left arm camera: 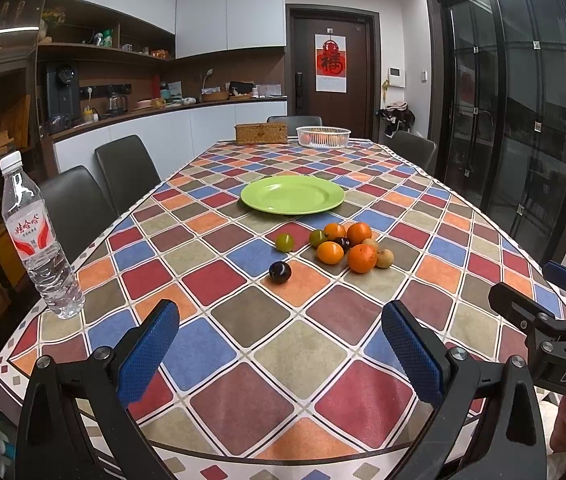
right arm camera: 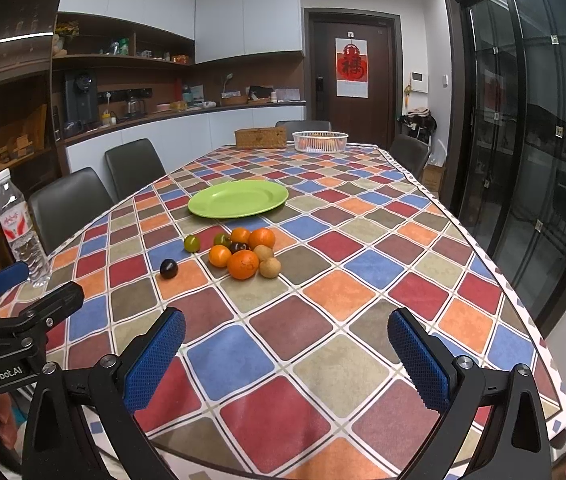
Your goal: Organize fruits
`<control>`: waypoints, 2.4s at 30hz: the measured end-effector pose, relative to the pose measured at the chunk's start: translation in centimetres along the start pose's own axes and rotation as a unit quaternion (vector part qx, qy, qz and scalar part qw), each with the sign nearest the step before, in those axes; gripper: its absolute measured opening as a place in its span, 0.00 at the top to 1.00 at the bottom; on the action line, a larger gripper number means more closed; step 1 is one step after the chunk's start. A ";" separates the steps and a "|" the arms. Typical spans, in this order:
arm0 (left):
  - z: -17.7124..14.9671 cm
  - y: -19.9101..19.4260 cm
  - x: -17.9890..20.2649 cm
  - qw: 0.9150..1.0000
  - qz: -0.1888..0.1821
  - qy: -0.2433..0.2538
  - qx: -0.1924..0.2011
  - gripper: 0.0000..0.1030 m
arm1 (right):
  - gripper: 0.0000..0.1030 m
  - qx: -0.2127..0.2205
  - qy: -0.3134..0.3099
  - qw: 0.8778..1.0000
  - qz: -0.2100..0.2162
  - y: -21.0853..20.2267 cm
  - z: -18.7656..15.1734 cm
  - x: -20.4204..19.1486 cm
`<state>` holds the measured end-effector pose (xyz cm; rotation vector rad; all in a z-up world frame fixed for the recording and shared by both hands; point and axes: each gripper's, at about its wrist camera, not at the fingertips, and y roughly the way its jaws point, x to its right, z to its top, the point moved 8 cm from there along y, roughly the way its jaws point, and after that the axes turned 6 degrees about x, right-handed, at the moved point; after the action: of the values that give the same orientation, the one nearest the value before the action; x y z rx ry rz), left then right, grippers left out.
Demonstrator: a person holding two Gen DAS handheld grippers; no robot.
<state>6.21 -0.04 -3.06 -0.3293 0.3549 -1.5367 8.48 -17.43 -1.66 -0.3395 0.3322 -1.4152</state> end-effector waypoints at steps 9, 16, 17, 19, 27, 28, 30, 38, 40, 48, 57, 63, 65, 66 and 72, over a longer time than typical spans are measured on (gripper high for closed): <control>0.1 -0.2 0.0 1.000 0.000 0.000 0.001 0.00 | 0.01 0.001 -0.001 1.000 0.000 -0.1 0.1 -0.1; 0.1 -0.2 0.0 1.000 0.000 0.000 0.001 0.00 | 0.01 0.002 -0.001 1.000 0.000 -0.2 0.1 -0.1; 0.1 -0.2 0.0 1.000 -0.001 0.000 0.001 0.00 | 0.01 0.002 -0.002 1.000 0.000 -0.2 0.1 -0.1; 0.2 -0.2 0.0 1.000 -0.001 0.000 0.001 0.00 | 0.01 0.002 -0.002 1.000 0.000 -0.2 0.1 -0.2; 0.2 -0.3 0.0 1.000 0.000 -0.001 0.002 0.00 | 0.01 0.002 -0.003 1.000 0.000 -0.1 0.1 -0.2; 0.2 -0.3 0.0 1.000 0.000 -0.002 0.002 0.00 | 0.01 0.002 -0.003 1.000 0.000 -0.2 0.1 -0.2; 0.2 -0.3 0.0 1.000 0.000 -0.001 0.002 0.00 | 0.01 0.002 -0.004 1.000 0.000 -0.2 0.0 -0.2; 0.0 0.0 -0.2 1.000 0.001 -0.011 -0.002 0.00 | 0.01 0.003 -0.018 1.000 0.001 -0.5 1.0 -0.8; -0.1 0.3 -0.4 1.000 0.004 -0.012 -0.003 0.00 | 0.01 0.002 -0.025 1.000 0.003 -0.3 1.1 -1.0; 0.2 1.7 -1.0 1.000 0.008 -0.002 -0.002 0.00 | 0.01 0.002 -0.046 0.999 0.012 1.6 1.1 -1.7; 0.8 4.1 -1.5 1.000 0.008 0.023 0.006 0.05 | 0.01 0.014 -0.081 0.996 0.019 4.4 2.3 -3.0; 1.2 6.1 -2.0 0.999 0.006 0.042 0.011 0.07 | 0.02 0.013 -0.108 0.994 0.024 6.8 2.6 -4.1; 1.1 6.9 -2.0 0.999 0.002 0.051 0.007 0.08 | 0.02 0.011 -0.118 0.993 0.025 7.6 2.6 -4.5; 1.1 7.2 -2.0 0.998 -0.001 0.055 0.005 0.09 | 0.03 0.010 -0.123 0.992 0.026 8.0 2.6 -4.8; 0.8 9.4 -1.9 0.997 -0.020 0.071 -0.013 0.17 | 0.09 -0.002 -0.145 0.989 0.037 10.2 2.5 -5.9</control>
<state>15.05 1.93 -6.30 -0.2500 0.4831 -1.5992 17.97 -10.26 -3.58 -0.5245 0.1095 -1.2709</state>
